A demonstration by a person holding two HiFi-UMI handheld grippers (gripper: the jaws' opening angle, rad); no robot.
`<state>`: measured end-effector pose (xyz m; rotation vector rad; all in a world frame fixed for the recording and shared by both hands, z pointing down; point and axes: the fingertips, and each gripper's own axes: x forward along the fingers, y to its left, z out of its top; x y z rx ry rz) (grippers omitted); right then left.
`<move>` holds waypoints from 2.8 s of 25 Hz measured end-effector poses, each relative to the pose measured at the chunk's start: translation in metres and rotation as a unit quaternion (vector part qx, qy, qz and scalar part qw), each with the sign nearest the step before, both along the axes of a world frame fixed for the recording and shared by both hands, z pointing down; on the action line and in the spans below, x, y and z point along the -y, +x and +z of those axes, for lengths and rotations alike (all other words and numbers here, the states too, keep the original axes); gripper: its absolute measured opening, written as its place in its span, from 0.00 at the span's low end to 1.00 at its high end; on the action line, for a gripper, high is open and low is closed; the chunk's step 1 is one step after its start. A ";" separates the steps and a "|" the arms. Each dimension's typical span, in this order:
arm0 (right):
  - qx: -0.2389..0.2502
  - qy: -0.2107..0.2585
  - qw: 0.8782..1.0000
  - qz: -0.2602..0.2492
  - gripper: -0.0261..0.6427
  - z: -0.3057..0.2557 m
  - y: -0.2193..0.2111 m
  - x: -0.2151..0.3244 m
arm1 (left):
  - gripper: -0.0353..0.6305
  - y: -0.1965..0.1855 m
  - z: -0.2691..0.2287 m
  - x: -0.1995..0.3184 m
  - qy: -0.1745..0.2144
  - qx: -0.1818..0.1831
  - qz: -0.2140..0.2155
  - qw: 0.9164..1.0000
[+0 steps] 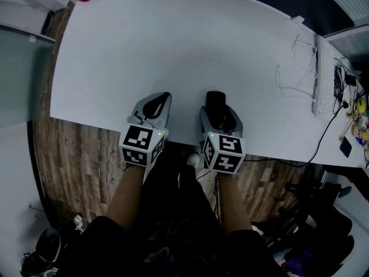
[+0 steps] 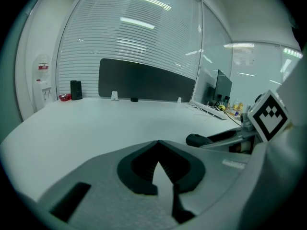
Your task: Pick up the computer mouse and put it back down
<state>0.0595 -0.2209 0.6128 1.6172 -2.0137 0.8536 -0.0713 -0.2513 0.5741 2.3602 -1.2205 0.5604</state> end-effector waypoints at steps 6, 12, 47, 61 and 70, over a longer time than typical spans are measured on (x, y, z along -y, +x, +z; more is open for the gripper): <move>0.002 0.003 1.000 0.000 0.49 -0.002 0.000 0.000 | 0.05 -0.002 -0.001 -0.001 0.000 -0.001 -0.001 1.000; 0.008 0.005 1.000 0.003 0.51 -0.003 -0.001 0.001 | 0.05 -0.003 -0.003 0.001 0.001 -0.001 0.000 1.000; -0.039 0.196 0.978 0.052 0.05 -0.163 0.033 -0.060 | 0.05 0.012 -0.124 -0.061 0.117 -0.010 0.004 0.993; -0.037 0.269 0.962 0.034 0.05 -0.227 0.042 -0.103 | 0.05 0.026 -0.185 -0.107 0.182 -0.012 -0.004 0.983; -0.034 0.308 0.951 0.021 0.05 -0.261 0.049 -0.124 | 0.05 0.036 -0.221 -0.130 0.222 -0.013 -0.005 0.975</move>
